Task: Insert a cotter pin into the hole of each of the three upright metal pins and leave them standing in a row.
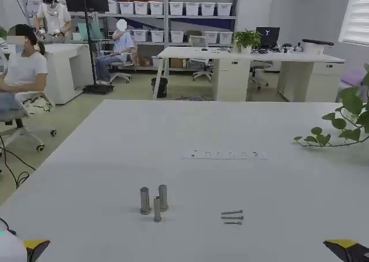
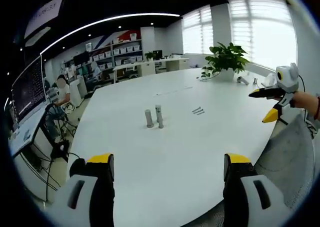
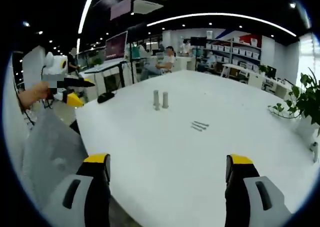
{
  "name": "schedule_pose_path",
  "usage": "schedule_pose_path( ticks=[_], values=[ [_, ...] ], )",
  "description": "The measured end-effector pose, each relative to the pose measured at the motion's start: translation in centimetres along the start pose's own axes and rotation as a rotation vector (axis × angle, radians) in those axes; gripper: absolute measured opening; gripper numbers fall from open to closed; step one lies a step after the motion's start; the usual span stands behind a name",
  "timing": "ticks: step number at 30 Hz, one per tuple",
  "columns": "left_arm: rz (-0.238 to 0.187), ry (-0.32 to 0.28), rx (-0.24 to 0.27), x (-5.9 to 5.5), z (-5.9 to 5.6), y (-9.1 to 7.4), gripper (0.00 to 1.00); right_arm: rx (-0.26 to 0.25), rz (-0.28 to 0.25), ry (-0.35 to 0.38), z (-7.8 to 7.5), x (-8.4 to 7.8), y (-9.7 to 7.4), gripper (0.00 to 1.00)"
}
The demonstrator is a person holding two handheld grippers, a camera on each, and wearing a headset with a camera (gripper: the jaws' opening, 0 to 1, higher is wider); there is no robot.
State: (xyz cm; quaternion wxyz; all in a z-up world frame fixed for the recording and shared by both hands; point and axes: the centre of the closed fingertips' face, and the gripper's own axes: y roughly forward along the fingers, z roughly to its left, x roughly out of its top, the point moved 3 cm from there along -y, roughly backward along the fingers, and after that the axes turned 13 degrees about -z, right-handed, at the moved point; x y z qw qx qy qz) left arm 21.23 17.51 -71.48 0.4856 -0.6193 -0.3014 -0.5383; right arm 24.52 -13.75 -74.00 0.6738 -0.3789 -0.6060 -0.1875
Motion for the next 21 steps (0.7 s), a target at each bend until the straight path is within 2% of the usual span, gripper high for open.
schedule_pose_path(
  ticks=[9,21],
  values=[
    [-0.001,0.000,0.001,0.06,-0.17,-0.22,0.90,0.006,0.016,0.012,0.20,-0.30,-0.18,0.99],
    [-0.007,-0.002,0.001,0.07,-0.26,-0.22,0.89,0.014,0.010,0.007,0.46,-0.13,0.05,0.99]
  ],
)
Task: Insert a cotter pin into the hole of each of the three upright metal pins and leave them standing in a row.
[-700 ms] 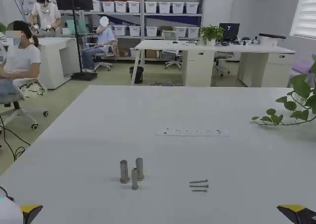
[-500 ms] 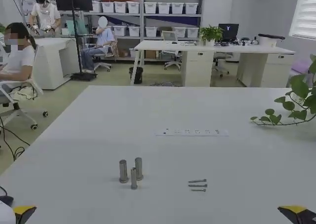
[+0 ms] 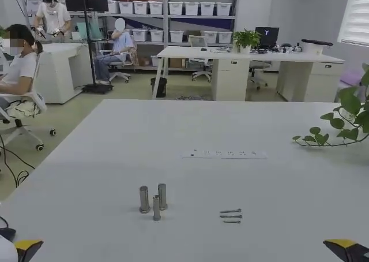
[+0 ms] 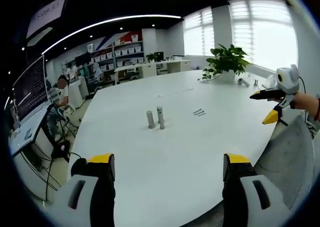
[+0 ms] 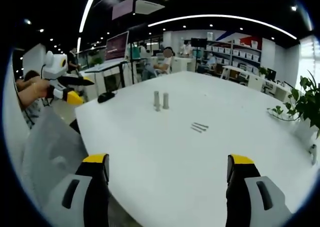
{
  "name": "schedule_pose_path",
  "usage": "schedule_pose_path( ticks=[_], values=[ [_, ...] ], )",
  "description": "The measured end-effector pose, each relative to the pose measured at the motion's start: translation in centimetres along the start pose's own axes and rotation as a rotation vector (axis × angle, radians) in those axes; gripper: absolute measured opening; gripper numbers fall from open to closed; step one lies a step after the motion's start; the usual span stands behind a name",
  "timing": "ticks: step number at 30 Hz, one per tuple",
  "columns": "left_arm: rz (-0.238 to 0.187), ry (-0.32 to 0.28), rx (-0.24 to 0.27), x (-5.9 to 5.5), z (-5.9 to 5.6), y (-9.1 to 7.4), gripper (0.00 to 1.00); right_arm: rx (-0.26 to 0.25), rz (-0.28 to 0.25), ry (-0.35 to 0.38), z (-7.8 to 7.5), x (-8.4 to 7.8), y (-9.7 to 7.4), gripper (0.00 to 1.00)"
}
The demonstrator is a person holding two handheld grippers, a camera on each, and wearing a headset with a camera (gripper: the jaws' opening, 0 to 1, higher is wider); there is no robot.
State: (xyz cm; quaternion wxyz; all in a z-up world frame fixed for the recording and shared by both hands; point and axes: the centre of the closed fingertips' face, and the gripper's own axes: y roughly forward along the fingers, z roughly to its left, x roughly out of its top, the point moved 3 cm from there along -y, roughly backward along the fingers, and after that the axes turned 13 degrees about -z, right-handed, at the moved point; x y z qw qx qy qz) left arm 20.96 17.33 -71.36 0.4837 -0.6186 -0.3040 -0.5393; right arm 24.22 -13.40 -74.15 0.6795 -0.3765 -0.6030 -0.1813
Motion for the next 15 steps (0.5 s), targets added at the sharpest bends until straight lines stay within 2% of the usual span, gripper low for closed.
schedule_pose_path(
  ticks=[15],
  values=[
    [-0.007,0.001,0.004,0.02,0.25,0.15,0.88,0.013,-0.004,0.017,-0.11,-0.08,0.15,0.97]
  ],
)
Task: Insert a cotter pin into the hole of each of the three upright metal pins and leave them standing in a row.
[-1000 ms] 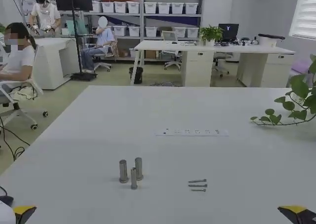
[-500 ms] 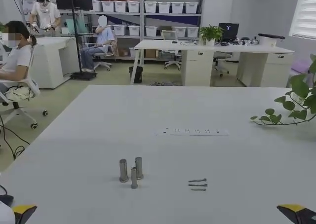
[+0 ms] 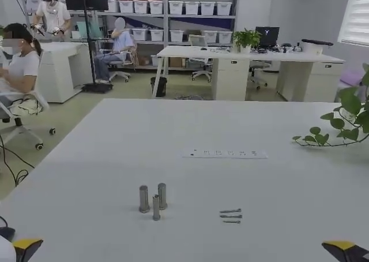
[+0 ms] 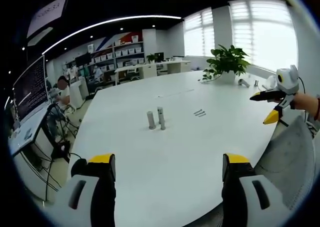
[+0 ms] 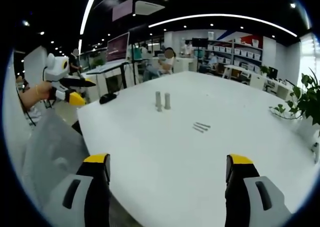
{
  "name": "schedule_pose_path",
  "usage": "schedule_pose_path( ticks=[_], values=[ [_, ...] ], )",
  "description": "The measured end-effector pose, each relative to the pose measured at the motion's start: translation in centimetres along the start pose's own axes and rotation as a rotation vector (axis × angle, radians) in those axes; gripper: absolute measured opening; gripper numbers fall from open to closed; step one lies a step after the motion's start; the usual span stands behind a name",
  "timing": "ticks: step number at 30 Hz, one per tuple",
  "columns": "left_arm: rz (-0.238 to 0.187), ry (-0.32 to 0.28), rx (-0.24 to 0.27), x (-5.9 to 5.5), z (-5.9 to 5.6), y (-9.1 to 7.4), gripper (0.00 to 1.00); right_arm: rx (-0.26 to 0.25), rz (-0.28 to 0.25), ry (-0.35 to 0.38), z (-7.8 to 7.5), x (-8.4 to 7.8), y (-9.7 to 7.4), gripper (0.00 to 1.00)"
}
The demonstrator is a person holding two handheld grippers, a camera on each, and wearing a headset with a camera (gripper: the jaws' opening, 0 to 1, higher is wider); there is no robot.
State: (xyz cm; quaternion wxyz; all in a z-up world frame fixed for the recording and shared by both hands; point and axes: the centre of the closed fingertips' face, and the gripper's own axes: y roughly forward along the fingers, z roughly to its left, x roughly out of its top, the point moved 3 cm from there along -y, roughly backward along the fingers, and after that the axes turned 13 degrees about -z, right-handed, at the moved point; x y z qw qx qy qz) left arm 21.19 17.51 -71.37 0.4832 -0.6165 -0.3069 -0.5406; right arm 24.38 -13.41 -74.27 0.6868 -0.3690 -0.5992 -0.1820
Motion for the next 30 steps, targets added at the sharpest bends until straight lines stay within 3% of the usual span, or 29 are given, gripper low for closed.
schedule_pose_path(
  ticks=[11,23,30],
  values=[
    [-0.013,-0.010,0.002,-0.2,0.0,0.1,0.85,0.020,-0.013,0.008,0.1,0.0,0.4,0.88],
    [-0.028,-0.027,0.007,-0.1,0.3,0.6,0.81,0.009,-0.045,0.027,-0.3,0.4,0.7,0.77],
    [-0.054,-0.043,0.000,0.2,0.2,1.2,0.71,0.023,-0.054,0.033,-0.2,0.5,1.0,0.74]
  ],
)
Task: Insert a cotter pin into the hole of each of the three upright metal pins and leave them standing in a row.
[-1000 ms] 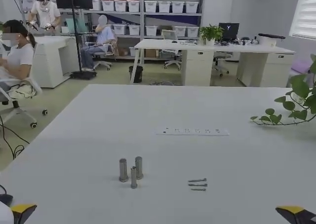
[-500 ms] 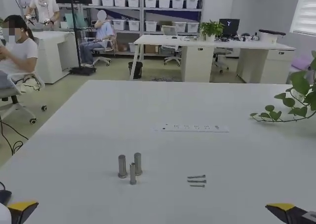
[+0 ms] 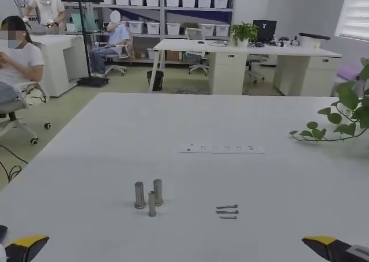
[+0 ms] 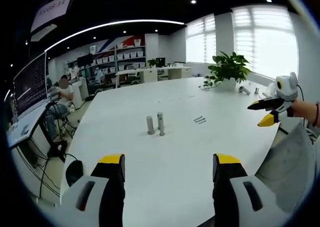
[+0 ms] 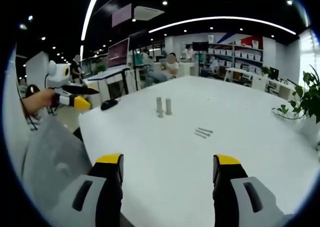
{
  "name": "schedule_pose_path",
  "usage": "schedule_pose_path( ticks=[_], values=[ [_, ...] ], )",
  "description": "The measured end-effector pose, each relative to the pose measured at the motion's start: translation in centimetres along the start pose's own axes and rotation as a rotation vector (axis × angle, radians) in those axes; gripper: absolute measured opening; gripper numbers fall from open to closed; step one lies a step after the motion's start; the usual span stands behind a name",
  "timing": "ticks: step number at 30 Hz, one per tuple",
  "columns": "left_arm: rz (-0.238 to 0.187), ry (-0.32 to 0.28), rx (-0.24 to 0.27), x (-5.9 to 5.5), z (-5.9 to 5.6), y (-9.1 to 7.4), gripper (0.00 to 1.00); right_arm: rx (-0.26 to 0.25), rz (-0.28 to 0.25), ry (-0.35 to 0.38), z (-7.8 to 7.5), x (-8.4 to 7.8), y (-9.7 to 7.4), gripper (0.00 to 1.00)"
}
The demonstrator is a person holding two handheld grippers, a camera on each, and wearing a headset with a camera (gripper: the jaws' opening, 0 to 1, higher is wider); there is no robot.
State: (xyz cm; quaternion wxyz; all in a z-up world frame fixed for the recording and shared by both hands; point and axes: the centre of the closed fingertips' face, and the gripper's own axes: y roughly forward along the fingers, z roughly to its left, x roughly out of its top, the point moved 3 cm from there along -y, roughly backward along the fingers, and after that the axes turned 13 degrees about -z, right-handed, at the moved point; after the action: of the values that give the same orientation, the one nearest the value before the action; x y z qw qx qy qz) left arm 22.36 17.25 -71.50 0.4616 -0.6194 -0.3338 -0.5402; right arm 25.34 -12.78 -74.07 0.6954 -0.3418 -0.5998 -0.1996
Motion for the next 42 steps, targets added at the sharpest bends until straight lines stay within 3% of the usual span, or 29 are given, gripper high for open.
schedule_pose_path(
  ticks=[6,19,29,42],
  values=[
    [-0.012,-0.011,-0.007,0.3,0.2,0.8,0.63,0.022,-0.006,0.005,0.3,0.1,0.4,0.74],
    [-0.027,-0.021,-0.006,0.2,0.4,1.4,0.64,0.049,-0.080,0.032,-0.1,1.8,2.8,0.62],
    [-0.042,0.004,-0.033,0.2,0.0,1.8,0.70,0.114,-0.111,0.045,-0.1,2.8,6.6,0.56],
    [-0.070,0.012,-0.070,0.3,-0.8,2.3,0.80,0.201,-0.109,0.021,0.5,3.1,11.6,0.52]
  ],
)
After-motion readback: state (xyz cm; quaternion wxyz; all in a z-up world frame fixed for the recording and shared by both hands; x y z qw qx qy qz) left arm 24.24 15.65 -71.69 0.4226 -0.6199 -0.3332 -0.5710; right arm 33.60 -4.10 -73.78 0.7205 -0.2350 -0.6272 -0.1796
